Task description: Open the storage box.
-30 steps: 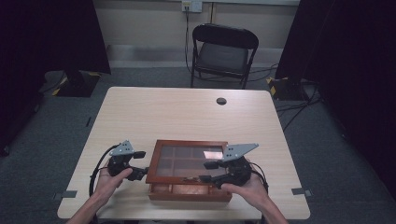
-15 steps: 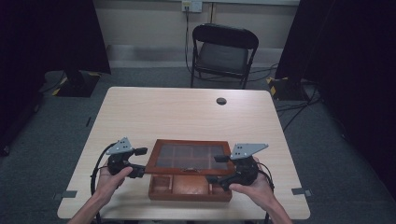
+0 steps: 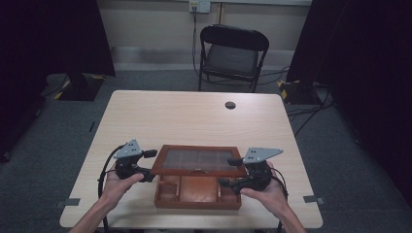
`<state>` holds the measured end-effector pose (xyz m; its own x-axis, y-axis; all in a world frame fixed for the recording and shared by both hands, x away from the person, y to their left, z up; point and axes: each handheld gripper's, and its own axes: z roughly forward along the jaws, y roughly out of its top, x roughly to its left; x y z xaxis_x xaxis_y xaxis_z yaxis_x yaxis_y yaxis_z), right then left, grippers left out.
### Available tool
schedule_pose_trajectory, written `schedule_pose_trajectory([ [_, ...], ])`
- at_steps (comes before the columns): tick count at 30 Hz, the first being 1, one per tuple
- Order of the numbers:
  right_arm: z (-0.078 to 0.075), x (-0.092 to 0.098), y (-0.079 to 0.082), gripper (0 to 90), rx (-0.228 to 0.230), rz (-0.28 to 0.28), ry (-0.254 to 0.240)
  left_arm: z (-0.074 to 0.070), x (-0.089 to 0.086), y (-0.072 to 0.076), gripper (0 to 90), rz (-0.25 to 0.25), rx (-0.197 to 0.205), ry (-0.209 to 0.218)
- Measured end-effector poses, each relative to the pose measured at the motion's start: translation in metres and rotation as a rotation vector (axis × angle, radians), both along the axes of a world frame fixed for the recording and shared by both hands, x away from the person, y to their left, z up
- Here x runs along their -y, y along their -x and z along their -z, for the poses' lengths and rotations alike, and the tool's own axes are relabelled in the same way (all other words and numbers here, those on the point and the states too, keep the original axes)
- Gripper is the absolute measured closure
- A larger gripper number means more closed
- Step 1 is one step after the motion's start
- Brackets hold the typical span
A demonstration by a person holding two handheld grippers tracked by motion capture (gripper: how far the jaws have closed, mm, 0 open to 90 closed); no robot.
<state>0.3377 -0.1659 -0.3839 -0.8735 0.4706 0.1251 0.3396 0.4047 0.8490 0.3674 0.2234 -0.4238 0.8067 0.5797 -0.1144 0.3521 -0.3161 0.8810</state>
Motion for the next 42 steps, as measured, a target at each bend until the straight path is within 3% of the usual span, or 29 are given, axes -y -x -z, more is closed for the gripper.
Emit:
schedule_pose_trajectory([
  [3, 0.001, 0.004, -0.001, 23.6, 0.012, 0.025, -0.016, -0.003, 0.002, -0.002, 23.1, 0.009, 0.013, -0.015],
  [8, 0.001, 0.011, -0.004, 23.4, 0.020, 0.051, -0.036, -0.004, 0.003, -0.002, 25.6, -0.004, 0.012, 0.002],
  [24, -0.001, 0.017, -0.009, 24.1, 0.042, 0.094, -0.024, -0.010, 0.006, -0.007, 32.3, -0.013, 0.025, 0.009],
  [33, 0.000, 0.033, -0.022, 27.5, 0.017, 0.154, -0.087, -0.012, 0.005, -0.017, 31.8, -0.016, 0.011, 0.055],
  [38, 0.001, 0.033, -0.027, 30.4, 0.008, 0.149, -0.093, -0.012, 0.006, -0.018, 33.5, -0.015, 0.016, 0.050],
  [42, 0.001, 0.030, -0.031, 32.8, 0.004, 0.143, -0.099, -0.014, 0.008, -0.021, 33.7, -0.018, -0.003, 0.056],
])
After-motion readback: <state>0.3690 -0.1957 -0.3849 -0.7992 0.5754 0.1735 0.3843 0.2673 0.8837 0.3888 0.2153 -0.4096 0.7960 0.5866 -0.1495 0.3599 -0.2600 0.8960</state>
